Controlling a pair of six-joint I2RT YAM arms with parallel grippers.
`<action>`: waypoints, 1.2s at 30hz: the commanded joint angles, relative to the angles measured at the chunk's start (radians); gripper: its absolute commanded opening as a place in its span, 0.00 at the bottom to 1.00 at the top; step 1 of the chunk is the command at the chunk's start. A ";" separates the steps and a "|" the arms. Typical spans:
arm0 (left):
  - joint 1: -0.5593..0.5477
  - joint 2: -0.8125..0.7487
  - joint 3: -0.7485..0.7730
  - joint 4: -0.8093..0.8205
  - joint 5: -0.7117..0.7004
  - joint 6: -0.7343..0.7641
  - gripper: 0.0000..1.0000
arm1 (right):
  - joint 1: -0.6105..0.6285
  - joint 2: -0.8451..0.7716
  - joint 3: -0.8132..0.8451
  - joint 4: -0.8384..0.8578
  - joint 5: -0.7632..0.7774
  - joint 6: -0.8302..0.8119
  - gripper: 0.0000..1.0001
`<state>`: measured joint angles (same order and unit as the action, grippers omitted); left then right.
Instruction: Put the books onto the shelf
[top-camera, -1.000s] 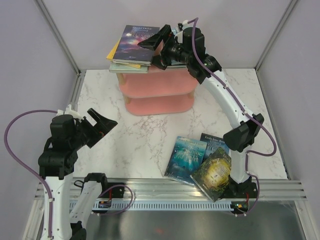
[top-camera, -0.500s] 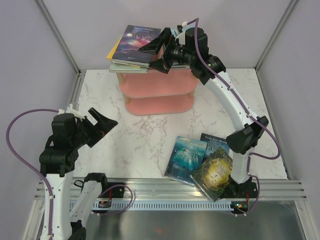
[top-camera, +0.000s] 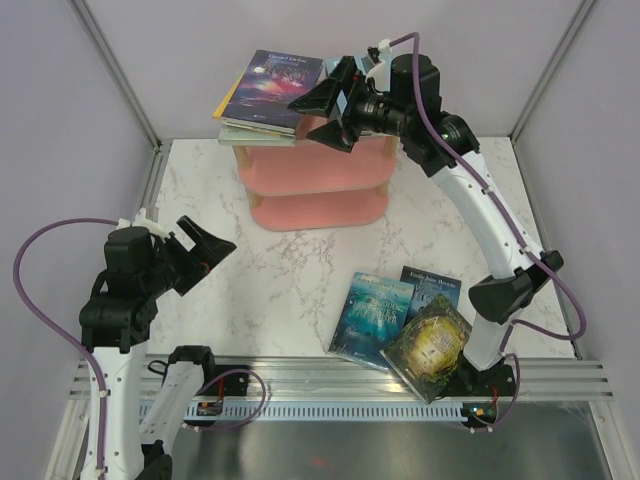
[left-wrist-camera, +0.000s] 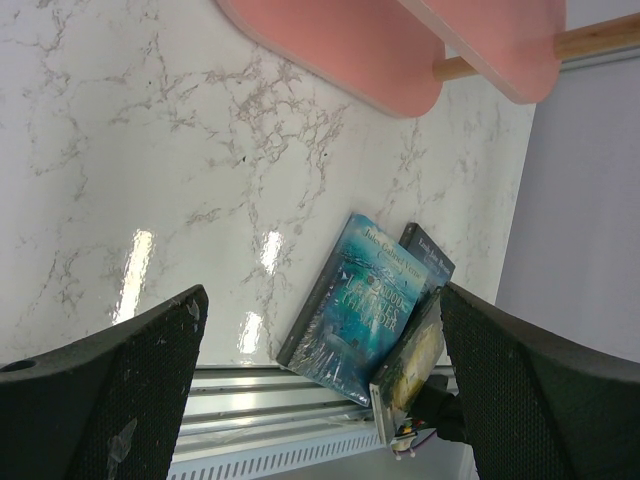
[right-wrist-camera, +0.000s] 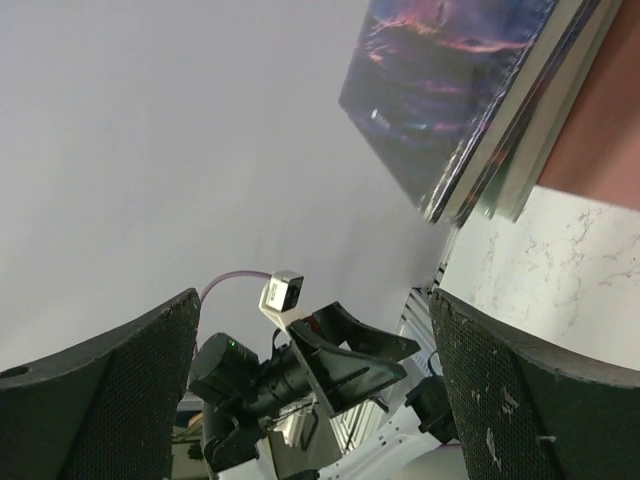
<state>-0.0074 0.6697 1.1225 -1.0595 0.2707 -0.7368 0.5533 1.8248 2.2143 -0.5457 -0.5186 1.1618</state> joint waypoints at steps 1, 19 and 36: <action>0.004 0.004 0.010 0.029 0.002 0.037 0.98 | -0.003 -0.101 -0.002 -0.055 0.011 -0.065 0.98; -0.106 0.149 -0.263 0.417 0.273 -0.038 0.98 | -0.098 -0.537 -0.593 -0.335 0.295 -0.458 0.98; -0.631 0.807 -0.487 1.056 0.259 -0.125 0.97 | -0.101 -0.851 -1.502 -0.235 0.466 -0.373 0.67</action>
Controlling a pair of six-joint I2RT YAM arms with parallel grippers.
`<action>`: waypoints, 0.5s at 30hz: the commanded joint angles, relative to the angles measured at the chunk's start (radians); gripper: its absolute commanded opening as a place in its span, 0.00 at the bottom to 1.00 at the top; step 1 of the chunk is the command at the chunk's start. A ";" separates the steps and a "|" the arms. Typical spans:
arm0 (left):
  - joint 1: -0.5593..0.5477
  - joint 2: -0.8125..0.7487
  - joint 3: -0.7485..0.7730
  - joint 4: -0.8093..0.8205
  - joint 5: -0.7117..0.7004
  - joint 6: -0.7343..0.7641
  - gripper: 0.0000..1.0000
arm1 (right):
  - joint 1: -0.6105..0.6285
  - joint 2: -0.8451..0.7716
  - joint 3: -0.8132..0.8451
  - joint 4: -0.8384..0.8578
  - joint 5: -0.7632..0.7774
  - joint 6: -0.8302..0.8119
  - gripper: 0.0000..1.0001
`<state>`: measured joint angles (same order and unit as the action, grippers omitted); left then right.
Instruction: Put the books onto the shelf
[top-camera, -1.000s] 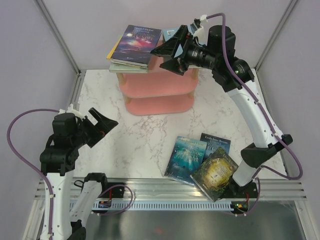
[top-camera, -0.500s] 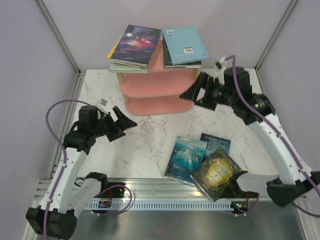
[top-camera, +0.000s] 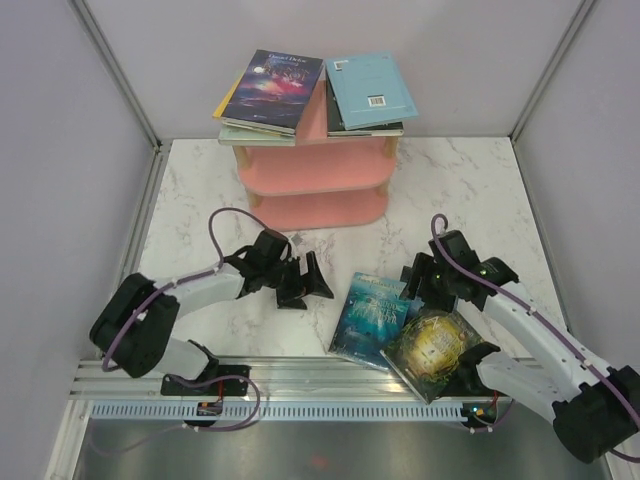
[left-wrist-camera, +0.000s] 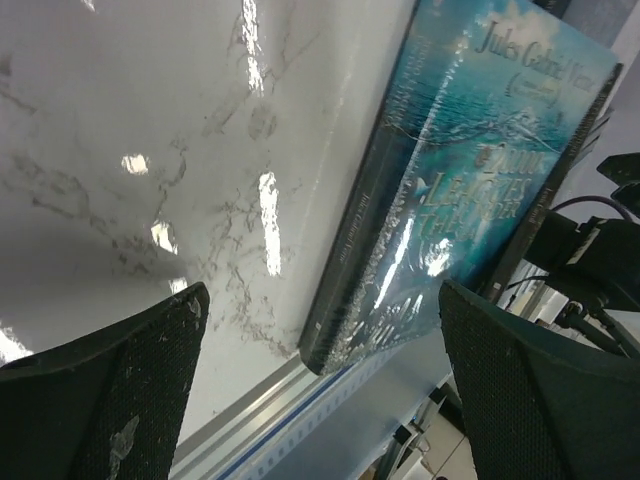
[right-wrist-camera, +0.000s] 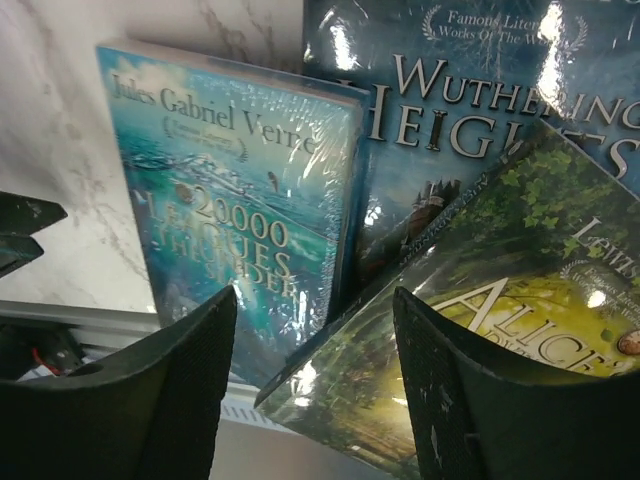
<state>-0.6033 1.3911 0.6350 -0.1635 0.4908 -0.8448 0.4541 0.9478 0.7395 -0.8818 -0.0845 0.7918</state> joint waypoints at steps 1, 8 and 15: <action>-0.045 0.120 -0.001 0.194 0.041 -0.017 0.97 | -0.002 0.037 -0.043 0.118 0.028 -0.003 0.65; -0.147 0.325 -0.001 0.373 0.087 -0.068 0.96 | -0.003 0.156 -0.169 0.263 -0.021 -0.012 0.48; -0.179 0.421 -0.075 0.662 0.196 -0.181 0.89 | -0.002 0.281 -0.245 0.409 -0.080 -0.022 0.34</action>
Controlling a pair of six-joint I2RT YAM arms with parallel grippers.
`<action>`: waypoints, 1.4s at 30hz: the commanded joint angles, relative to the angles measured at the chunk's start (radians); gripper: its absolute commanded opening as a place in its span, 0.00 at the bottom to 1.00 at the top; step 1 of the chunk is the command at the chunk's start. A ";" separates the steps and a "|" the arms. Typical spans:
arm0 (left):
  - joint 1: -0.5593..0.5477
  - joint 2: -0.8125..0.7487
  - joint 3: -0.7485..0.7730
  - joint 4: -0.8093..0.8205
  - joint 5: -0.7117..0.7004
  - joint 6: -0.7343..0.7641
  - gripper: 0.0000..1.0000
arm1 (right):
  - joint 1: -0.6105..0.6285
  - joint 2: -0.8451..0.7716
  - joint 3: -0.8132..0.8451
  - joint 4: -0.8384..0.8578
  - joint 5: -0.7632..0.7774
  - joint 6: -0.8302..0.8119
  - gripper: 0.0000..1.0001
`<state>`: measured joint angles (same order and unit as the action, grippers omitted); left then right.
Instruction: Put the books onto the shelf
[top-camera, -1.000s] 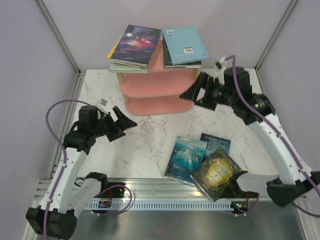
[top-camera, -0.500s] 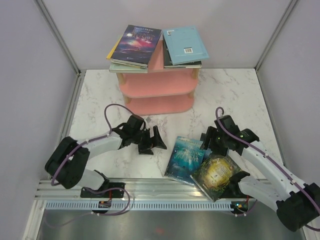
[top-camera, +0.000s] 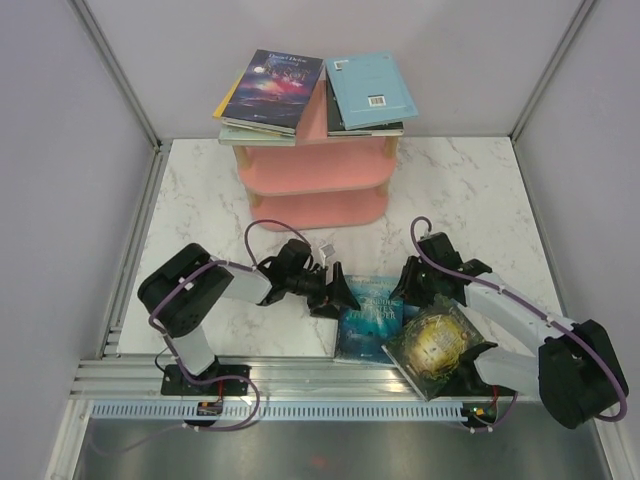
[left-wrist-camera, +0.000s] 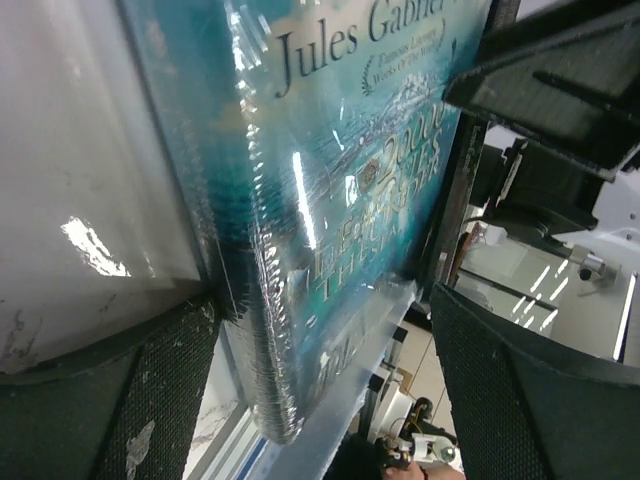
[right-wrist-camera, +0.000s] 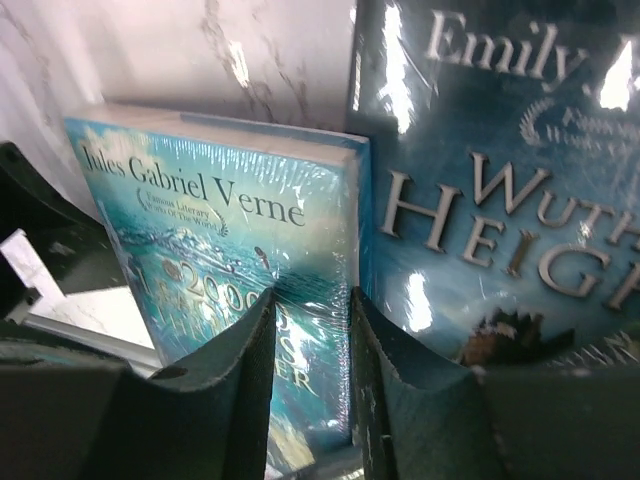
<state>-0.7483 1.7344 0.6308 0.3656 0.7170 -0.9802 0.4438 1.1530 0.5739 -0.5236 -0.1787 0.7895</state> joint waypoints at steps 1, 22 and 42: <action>-0.033 0.083 -0.080 0.177 -0.010 -0.061 0.88 | 0.009 0.098 -0.086 0.065 0.007 -0.019 0.32; -0.031 0.002 -0.134 0.420 -0.060 -0.239 0.15 | 0.010 0.110 -0.161 0.194 -0.172 0.013 0.03; 0.219 -0.507 -0.235 0.098 -0.053 -0.128 0.02 | 0.012 -0.130 -0.029 0.231 -0.292 0.120 0.98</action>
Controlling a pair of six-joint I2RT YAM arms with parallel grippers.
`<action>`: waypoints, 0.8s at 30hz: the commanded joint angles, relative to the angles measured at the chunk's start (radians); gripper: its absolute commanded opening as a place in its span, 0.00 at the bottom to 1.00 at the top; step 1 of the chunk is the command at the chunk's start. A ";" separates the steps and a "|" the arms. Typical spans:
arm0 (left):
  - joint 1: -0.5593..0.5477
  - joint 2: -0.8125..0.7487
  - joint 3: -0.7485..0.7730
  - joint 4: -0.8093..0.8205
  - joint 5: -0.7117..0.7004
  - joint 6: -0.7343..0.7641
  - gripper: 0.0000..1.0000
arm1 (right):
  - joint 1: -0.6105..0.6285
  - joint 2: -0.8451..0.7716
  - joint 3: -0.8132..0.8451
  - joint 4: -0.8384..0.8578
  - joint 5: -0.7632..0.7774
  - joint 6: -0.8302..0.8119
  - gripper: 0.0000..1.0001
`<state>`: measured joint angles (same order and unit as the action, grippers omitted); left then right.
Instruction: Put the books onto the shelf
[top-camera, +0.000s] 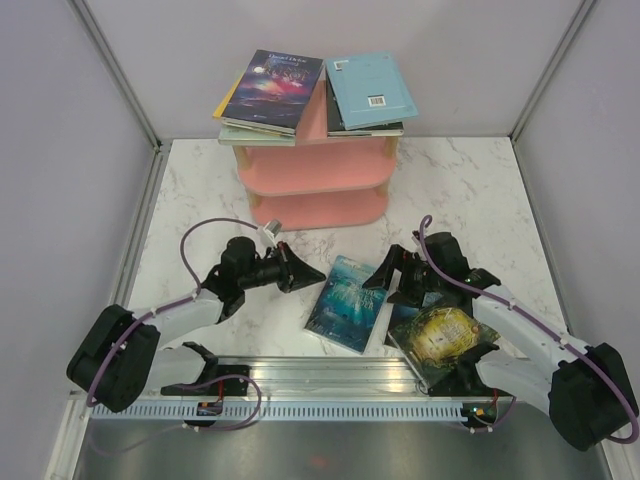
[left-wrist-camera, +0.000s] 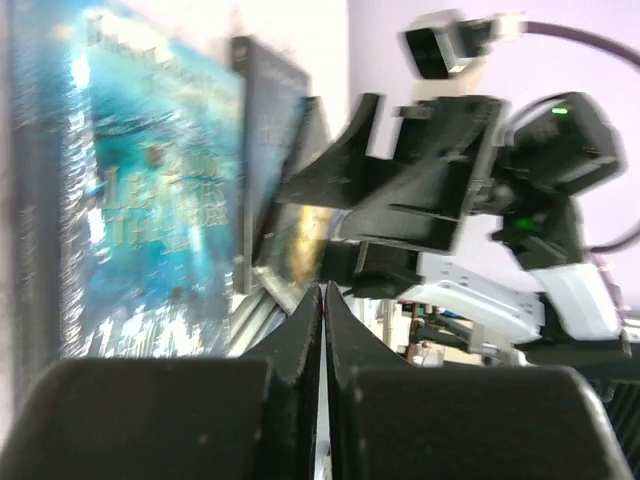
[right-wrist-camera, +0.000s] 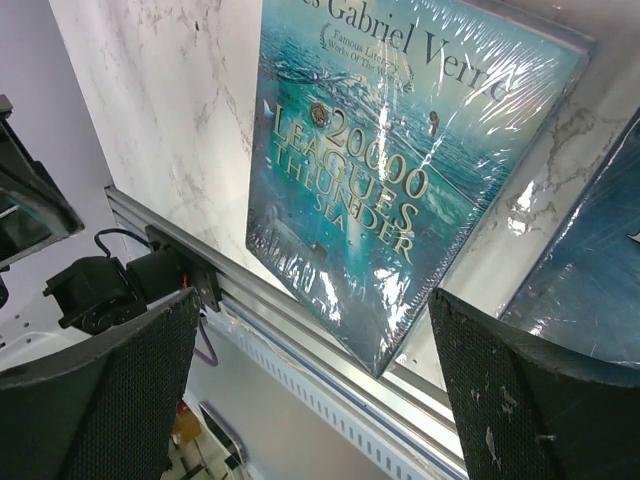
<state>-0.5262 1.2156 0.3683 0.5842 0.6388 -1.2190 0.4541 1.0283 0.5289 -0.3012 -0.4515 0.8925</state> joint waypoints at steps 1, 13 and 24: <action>-0.003 0.012 0.040 -0.204 -0.005 0.152 0.02 | 0.001 -0.005 0.011 0.011 -0.019 0.019 0.98; -0.001 0.048 0.170 -0.771 -0.377 0.507 0.92 | 0.001 0.068 -0.049 -0.019 0.134 -0.024 0.75; -0.003 0.344 0.173 -0.391 -0.006 0.512 0.91 | 0.052 0.421 -0.052 0.154 0.174 -0.040 0.27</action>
<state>-0.5251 1.4673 0.5636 0.0593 0.4862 -0.7593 0.4702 1.3334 0.4976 -0.1871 -0.3855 0.8757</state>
